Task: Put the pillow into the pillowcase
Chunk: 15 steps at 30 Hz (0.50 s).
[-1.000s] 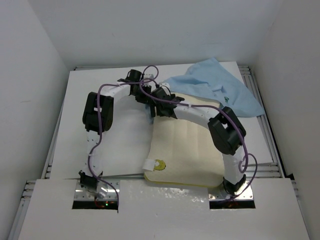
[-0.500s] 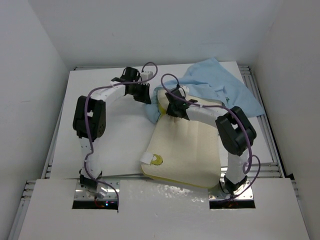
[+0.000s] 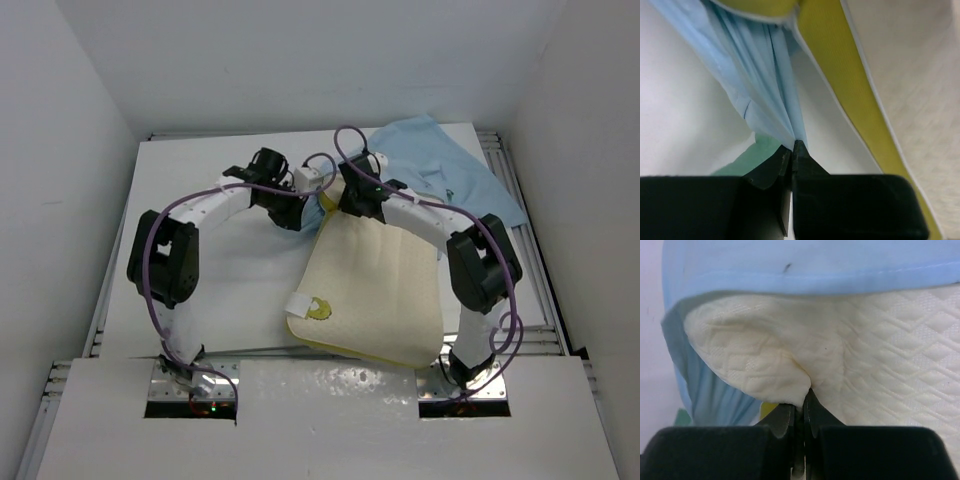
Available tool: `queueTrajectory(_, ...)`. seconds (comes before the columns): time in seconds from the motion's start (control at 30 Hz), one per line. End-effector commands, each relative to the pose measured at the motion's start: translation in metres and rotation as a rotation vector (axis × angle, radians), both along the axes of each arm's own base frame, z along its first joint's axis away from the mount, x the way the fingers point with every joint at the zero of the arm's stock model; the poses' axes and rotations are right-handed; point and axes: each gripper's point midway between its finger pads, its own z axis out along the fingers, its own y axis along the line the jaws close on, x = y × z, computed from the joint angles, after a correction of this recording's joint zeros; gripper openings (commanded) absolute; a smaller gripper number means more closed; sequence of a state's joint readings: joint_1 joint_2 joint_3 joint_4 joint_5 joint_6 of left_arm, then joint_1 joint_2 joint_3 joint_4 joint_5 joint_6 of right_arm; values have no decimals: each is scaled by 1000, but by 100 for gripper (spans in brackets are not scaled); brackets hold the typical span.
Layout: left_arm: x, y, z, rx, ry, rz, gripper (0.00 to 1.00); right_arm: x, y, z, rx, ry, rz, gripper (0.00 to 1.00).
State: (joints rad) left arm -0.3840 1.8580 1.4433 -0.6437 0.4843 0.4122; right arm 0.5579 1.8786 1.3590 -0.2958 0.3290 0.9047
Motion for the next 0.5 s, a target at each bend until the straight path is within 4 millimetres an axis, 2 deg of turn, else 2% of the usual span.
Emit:
queueTrajectory(0.0, -51, 19, -8, 101, 96, -108, 0, 37, -32, 45, 48, -161, -165, 0)
queueTrajectory(0.03, -53, 23, -12, 115, 101, -105, 0, 37, -33, 58, 72, -198, -169, 0)
queueTrajectory(0.17, -60, 23, -18, 108, 141, -95, 0, 32, -30, 55, 96, -200, -149, 0)
queueTrajectory(0.2, -59, 18, -14, 87, 142, -99, 7, 28, -24, 48, 115, -176, -124, 0)
queueTrajectory(0.23, -57, 16, -11, 79, 138, -94, 21, 25, -20, 36, 119, -147, -107, 0)
queueTrajectory(0.27, -47, 13, -4, 77, 115, -78, 45, 20, -17, 22, 136, -121, -94, 0)
queueTrajectory(0.33, -27, 13, 9, 87, 58, -39, 61, 13, -4, 3, 199, -86, -56, 0)
queueTrajectory(0.37, -4, 15, 25, 105, -15, 21, 63, 0, -6, -17, 216, -42, -64, 0)
queueTrajectory(0.43, 35, 18, 55, 121, -157, 127, 63, -7, -1, -32, 275, -30, -68, 0)
queueTrajectory(0.47, 47, 18, 63, 116, -200, 156, 63, -9, 0, -36, 285, -22, -68, 0)
